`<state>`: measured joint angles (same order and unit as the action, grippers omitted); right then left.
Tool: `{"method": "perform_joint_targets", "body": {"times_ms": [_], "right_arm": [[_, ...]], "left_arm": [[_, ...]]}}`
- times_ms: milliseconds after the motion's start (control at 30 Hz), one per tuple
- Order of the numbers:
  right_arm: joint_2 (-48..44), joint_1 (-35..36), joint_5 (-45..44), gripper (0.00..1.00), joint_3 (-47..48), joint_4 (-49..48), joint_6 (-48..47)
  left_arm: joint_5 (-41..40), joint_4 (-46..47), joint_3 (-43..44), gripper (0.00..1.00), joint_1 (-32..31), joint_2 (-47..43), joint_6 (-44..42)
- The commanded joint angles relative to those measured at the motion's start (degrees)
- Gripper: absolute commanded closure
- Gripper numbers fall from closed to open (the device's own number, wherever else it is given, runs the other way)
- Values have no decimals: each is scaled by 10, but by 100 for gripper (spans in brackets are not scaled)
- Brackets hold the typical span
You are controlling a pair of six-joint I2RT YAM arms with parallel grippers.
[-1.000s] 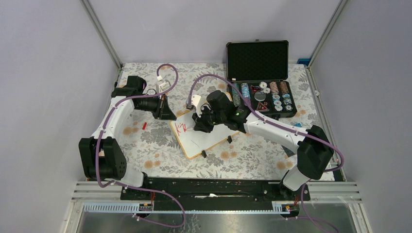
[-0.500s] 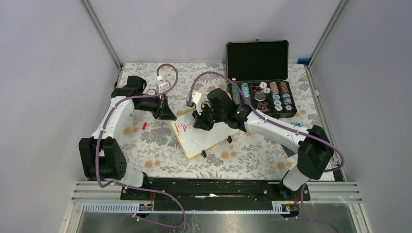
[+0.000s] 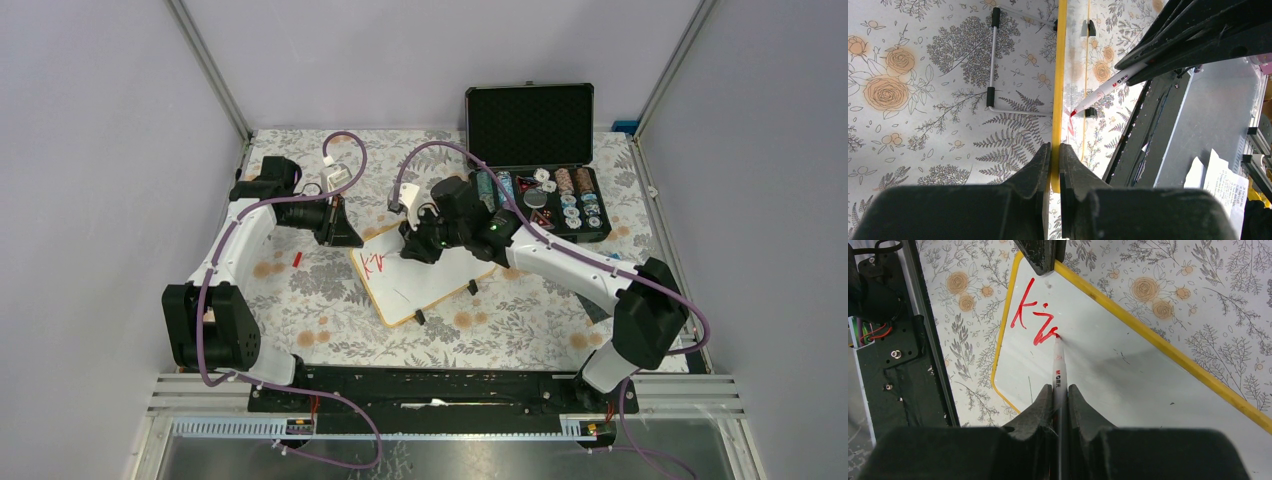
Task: Write a sentence on the whiteboard
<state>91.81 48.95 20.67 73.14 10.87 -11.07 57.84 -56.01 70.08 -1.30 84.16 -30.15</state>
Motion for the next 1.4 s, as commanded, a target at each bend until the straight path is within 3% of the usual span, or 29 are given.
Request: {"method": "perform_joint_targets", "body": {"times_ms": [0,533,1367], "right_arm": [[-20,-14,-28,100,8,-16,-6],[-25,-3,-5,100,-39,-8,-11],[-47,-20,-7,100,-22,-13,10]], "left_arm": [[5,-12,-8,100,-10,-2,-11],[3,-12,-6,100,-11,1,-11],[1,-12,-6,100,-15,-1,-10]]}}
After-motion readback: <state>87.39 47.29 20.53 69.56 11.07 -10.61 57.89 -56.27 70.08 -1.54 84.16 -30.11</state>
